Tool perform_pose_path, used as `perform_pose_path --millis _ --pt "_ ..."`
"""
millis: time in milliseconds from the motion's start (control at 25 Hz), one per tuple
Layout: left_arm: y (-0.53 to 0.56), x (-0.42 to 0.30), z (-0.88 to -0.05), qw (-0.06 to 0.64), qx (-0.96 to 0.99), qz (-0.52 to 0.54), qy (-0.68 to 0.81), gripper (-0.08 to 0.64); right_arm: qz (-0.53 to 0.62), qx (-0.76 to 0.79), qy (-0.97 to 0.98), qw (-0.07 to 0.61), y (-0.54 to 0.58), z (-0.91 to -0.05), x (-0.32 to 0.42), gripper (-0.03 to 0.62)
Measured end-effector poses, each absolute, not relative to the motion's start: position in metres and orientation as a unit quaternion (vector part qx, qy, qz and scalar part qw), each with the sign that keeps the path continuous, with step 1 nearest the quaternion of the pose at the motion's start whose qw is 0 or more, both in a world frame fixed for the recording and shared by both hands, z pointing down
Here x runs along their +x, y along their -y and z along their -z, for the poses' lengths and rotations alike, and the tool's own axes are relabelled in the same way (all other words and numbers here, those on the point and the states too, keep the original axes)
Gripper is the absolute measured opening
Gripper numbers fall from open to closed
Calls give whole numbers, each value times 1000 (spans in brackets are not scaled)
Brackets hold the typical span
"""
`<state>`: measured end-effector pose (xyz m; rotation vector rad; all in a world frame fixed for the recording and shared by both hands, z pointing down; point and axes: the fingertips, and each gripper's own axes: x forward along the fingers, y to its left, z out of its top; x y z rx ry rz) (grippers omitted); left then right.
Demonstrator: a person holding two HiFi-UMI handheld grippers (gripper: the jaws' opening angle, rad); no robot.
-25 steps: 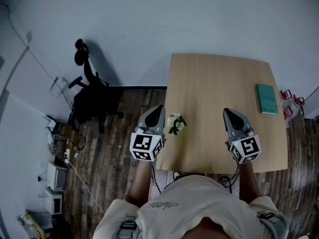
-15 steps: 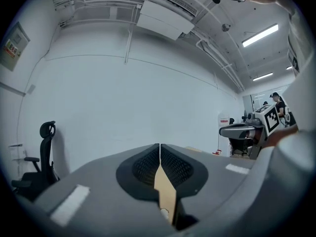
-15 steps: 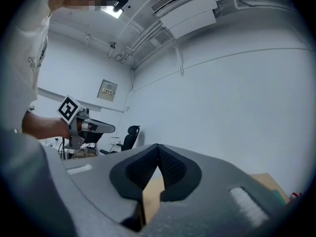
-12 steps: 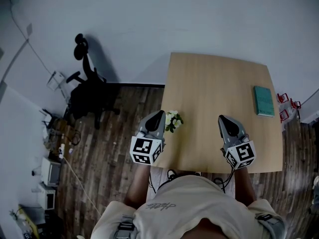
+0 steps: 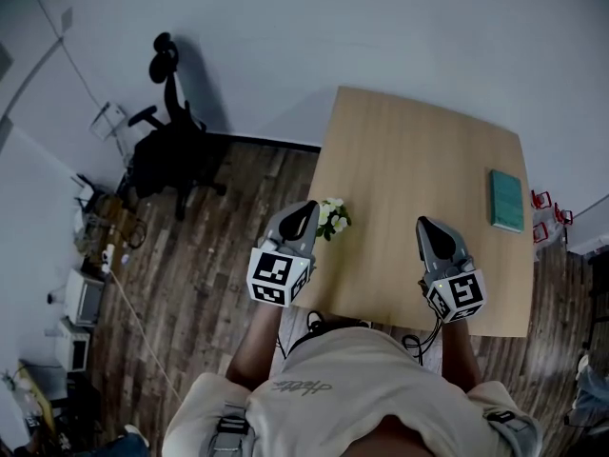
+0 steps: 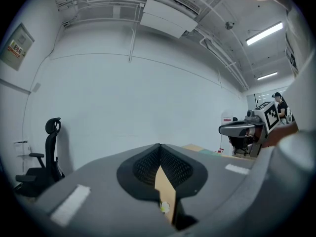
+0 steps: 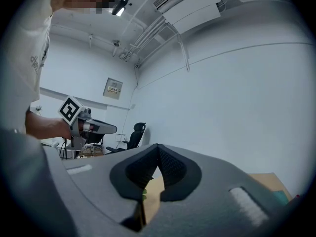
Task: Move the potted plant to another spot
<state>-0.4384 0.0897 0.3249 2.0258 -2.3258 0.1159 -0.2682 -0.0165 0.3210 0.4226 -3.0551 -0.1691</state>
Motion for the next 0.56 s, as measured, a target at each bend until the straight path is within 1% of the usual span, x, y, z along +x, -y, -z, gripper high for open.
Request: perform_pose_path --millis 560 --pt "-81 -431 -332 35 669 -48 741 17 41 144 988 25 25 -326 -263 2"
